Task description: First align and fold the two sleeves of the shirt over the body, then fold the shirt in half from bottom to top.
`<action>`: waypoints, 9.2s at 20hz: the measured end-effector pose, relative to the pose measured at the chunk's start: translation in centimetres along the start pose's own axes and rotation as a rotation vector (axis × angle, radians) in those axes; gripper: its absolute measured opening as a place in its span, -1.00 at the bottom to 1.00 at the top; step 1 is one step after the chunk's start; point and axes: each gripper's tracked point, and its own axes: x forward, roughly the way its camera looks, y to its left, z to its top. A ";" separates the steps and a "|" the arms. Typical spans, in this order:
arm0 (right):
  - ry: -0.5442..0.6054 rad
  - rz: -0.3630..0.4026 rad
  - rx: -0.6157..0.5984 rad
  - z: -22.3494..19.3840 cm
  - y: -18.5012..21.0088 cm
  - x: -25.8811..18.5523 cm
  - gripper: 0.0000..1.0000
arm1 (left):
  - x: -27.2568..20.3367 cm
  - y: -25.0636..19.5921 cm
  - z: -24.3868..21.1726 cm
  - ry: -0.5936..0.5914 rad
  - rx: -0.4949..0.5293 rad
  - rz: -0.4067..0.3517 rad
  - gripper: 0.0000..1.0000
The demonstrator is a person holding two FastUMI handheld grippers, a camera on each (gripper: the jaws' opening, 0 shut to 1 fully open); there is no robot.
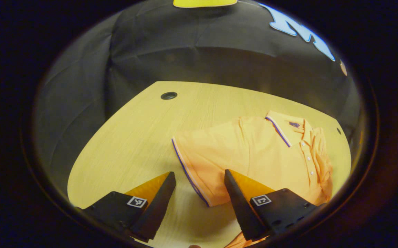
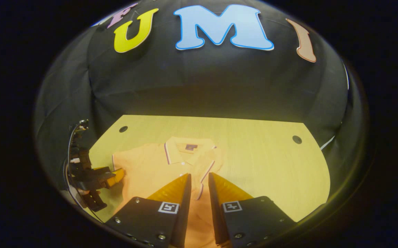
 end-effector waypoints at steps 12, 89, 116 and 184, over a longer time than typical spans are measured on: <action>0.014 0.003 0.008 -1.0 0.3 0.0 -0.36 | 0.8 -0.9 0.1 -0.018 0.040 0.003 -0.78; 0.335 0.124 0.014 -24.4 -2.4 -11.9 -0.04 | -21.9 -11.4 -17.0 0.143 0.399 -0.267 0.49; 0.504 0.037 -0.125 -32.4 -4.5 -13.5 0.80 | -22.9 -10.5 -24.8 0.234 0.340 -0.211 0.90; -0.177 0.041 0.043 6.2 -8.6 24.6 -1.00 | 12.8 -19.1 19.1 -0.308 0.086 -0.342 -0.89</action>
